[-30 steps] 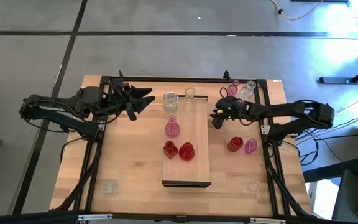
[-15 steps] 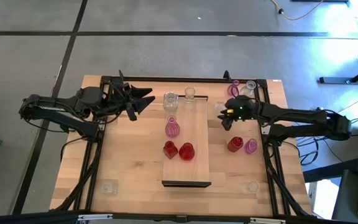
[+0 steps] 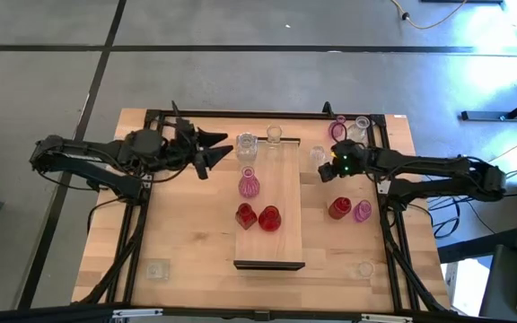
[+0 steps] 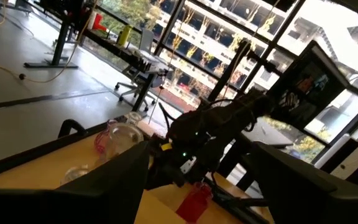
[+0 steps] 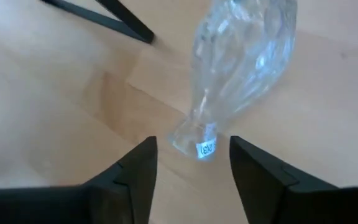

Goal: Sort vases onto shelf
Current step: Put the transparent vase on the shelf aligned with the other transparent vases

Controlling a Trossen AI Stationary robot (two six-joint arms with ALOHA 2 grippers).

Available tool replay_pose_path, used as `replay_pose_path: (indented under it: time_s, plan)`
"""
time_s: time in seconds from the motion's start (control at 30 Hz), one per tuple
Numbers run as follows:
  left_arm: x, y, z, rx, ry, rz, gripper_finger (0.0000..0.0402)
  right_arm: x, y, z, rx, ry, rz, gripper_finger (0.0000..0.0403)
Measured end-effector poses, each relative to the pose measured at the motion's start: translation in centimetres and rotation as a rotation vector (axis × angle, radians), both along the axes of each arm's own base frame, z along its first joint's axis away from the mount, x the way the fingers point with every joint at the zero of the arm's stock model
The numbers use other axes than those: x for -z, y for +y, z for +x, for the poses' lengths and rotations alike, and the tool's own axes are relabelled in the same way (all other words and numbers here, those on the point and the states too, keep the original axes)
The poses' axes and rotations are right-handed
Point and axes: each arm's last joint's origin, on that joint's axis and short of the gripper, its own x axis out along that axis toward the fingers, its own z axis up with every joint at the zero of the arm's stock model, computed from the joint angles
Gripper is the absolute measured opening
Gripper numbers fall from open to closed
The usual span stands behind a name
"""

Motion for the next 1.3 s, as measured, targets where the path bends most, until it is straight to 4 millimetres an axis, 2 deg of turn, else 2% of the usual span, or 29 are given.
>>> replay_pose_path:
  time_s: [0.3, 0.57, 0.77, 1.1, 1.2, 1.3]
  plan:
    - [0.4, -0.1, 0.6, 0.026, 0.010, -0.019, 0.0274, 2.6, -1.1, 1.5, 0.090, 0.036, 0.110, 0.0221]
    - [0.3, -0.2, 0.5, 0.054, 0.006, -0.020, 0.0274, 4.6, -1.7, 2.7, 0.143, 0.043, 0.177, 0.0200]
    - [0.3, -0.3, 0.5, 0.078, 0.006, -0.022, 0.0274, 4.2, -2.0, 3.1, 0.159, -0.011, 0.139, 0.0163]
    - [0.3, -0.3, 0.5, 0.078, 0.007, -0.020, 0.0274, 3.9, -1.9, 3.5, 0.076, -0.035, 0.159, 0.0099]
    - [0.3, -0.3, 0.5, 0.078, 0.007, -0.020, 0.0274, 3.3, -1.8, 3.5, 0.032, -0.016, 0.182, 0.0092]
    - [0.3, -0.3, 0.5, 0.078, 0.007, -0.019, 0.0274, 1.9, -1.8, 3.6, -0.009, 0.027, 0.156, 0.0089]
